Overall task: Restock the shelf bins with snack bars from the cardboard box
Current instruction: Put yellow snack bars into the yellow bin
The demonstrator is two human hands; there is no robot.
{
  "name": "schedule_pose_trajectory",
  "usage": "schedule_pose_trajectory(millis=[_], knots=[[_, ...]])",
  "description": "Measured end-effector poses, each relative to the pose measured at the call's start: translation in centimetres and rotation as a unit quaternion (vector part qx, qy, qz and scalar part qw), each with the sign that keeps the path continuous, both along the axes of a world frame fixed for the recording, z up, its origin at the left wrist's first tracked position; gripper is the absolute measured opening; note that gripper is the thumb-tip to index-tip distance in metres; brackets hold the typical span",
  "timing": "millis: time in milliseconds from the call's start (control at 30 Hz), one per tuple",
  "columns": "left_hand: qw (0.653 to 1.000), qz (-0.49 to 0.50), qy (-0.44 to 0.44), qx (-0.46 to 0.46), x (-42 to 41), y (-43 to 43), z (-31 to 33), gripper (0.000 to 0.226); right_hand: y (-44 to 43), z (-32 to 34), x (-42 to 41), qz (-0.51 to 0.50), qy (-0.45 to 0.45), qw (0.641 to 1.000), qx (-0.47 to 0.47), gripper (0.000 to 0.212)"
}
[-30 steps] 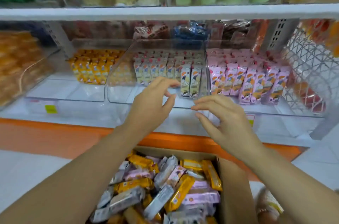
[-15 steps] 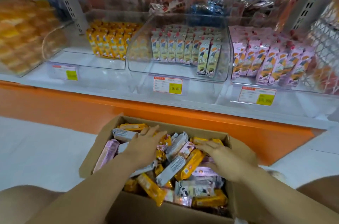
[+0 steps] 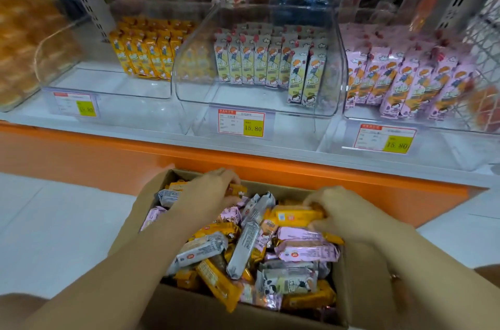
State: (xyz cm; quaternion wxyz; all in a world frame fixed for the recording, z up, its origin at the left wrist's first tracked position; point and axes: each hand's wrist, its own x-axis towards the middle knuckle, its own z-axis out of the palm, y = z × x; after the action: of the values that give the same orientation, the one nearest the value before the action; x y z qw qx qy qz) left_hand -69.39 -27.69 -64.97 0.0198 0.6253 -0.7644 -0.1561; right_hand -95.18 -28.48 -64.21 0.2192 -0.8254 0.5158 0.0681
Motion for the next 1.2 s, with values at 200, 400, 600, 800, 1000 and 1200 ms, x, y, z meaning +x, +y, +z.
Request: schedule_pose_trajectory(millis=[200,400,600,800,1000,1200], knots=[[0.968,0.071,0.23,0.069,0.9,0.8,6.4,0.046,1.8,3.9,0.3,-0.092,-0.315,0.928,0.176,0.02],[0.874,0.069,0.472,0.097,2.5,2.1,11.1,0.03,3.2,6.7,3.8,-0.151,-0.49,0.82,0.255,0.031],[0.833,0.083,0.546,0.041,3.9,2.2,12.8,0.025,2.3,11.2,7.9,-0.074,-0.452,0.881,0.116,0.024],[0.814,0.109,0.564,-0.083,7.6,1.4,14.6,0.015,0.6,14.7,13.7,-0.011,-0.404,0.914,-0.042,0.049],[0.794,0.142,0.558,-0.196,12.5,0.2,16.0,0.032,-2.7,16.9,20.8,0.035,-0.385,0.912,-0.134,0.042],[0.775,0.165,0.545,-0.274,17.3,-2.0,17.1,0.022,-6.3,18.4,28.4,0.044,-0.426,0.888,-0.167,0.028]])
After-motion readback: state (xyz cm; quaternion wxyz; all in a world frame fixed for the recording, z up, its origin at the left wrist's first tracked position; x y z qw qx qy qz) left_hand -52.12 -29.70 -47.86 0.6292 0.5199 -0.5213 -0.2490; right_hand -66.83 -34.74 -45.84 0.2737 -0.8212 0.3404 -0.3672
